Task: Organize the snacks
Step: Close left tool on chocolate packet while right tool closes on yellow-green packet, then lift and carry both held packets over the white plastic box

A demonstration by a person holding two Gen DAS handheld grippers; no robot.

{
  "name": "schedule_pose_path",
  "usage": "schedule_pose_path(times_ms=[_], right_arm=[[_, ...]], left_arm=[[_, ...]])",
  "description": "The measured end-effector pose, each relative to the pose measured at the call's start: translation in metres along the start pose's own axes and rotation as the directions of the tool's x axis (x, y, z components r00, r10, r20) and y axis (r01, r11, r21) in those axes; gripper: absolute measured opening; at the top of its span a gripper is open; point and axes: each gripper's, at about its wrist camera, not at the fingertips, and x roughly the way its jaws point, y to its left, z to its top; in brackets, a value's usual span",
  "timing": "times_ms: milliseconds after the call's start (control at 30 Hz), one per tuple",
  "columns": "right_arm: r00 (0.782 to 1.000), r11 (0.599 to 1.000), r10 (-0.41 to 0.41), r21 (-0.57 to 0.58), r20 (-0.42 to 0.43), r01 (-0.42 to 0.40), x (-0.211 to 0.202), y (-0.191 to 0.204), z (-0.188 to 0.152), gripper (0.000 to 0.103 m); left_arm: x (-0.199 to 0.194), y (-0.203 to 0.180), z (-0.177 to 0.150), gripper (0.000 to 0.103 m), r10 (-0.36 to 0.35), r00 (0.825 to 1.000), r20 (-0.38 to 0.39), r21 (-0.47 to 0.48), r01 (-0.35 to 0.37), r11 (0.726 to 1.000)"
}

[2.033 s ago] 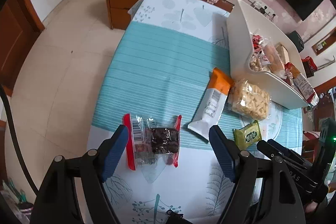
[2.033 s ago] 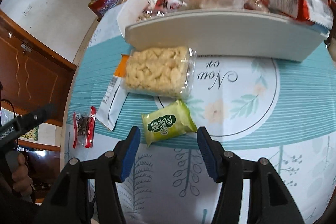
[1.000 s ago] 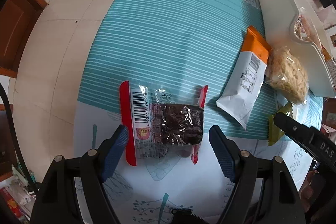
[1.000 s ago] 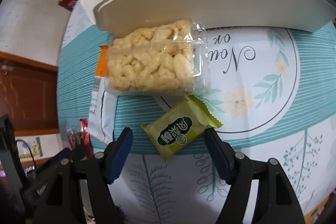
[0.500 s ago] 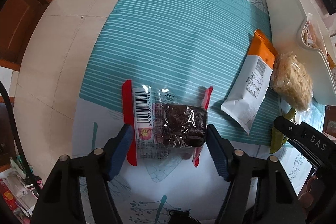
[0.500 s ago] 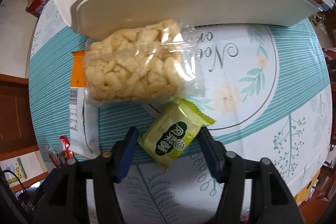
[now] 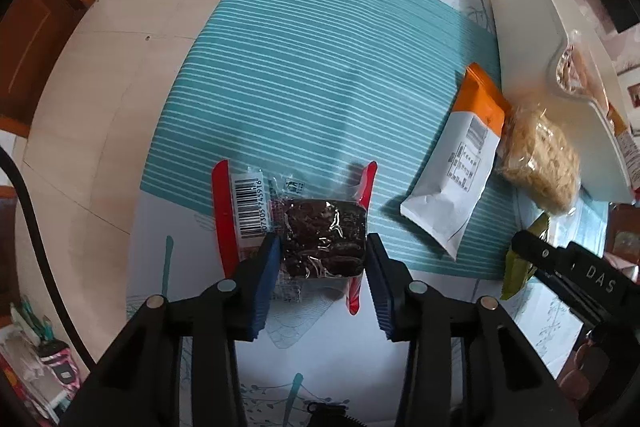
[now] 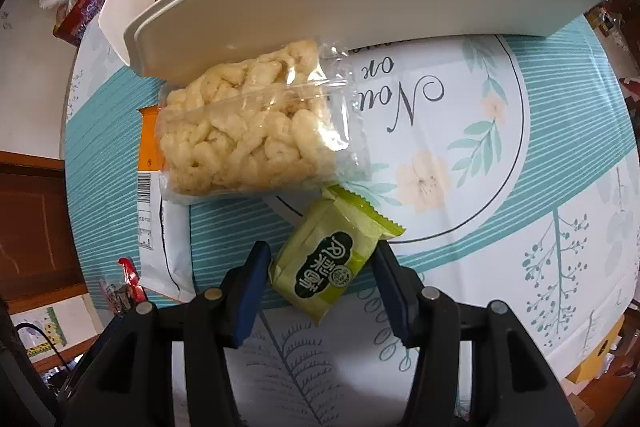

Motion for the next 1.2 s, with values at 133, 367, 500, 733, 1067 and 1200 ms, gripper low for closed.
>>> schedule_pose_path(times_ms=[133, 367, 500, 733, 1067, 1200], right_arm=[[1.000, 1.000, 0.013, 0.008, -0.008, -0.013, 0.001, -0.022, -0.002, 0.052], [0.999, 0.999, 0.039, -0.008, -0.018, -0.039, 0.003, -0.036, -0.008, 0.052], [0.998, 0.997, 0.053, -0.045, -0.038, -0.055, 0.005, -0.036, -0.015, 0.051], [0.994, 0.984, 0.090, -0.148, -0.061, -0.098, 0.001, -0.025, -0.023, 0.051], [0.984, 0.928, 0.180, -0.329, -0.007, -0.173, -0.034, -0.013, -0.031, 0.051], [0.969, 0.899, 0.238, -0.394, 0.067, -0.193, -0.056, -0.010, -0.032, 0.051]], left_arm=[[-0.001, 0.003, 0.000, 0.038, -0.013, 1.000, 0.011, -0.017, 0.013, 1.000], [-0.004, 0.012, -0.008, 0.038, -0.028, 0.999, 0.031, -0.045, 0.029, 0.999], [-0.012, 0.017, -0.014, 0.038, -0.043, 0.997, 0.059, -0.072, 0.047, 0.996], [-0.031, 0.019, -0.017, 0.038, -0.047, 0.994, 0.095, -0.099, 0.057, 0.993], [-0.075, 0.006, 0.011, 0.038, -0.067, 0.975, 0.212, -0.091, 0.087, 0.992], [-0.094, -0.008, 0.024, 0.038, -0.083, 0.961, 0.265, -0.062, 0.103, 0.993]])
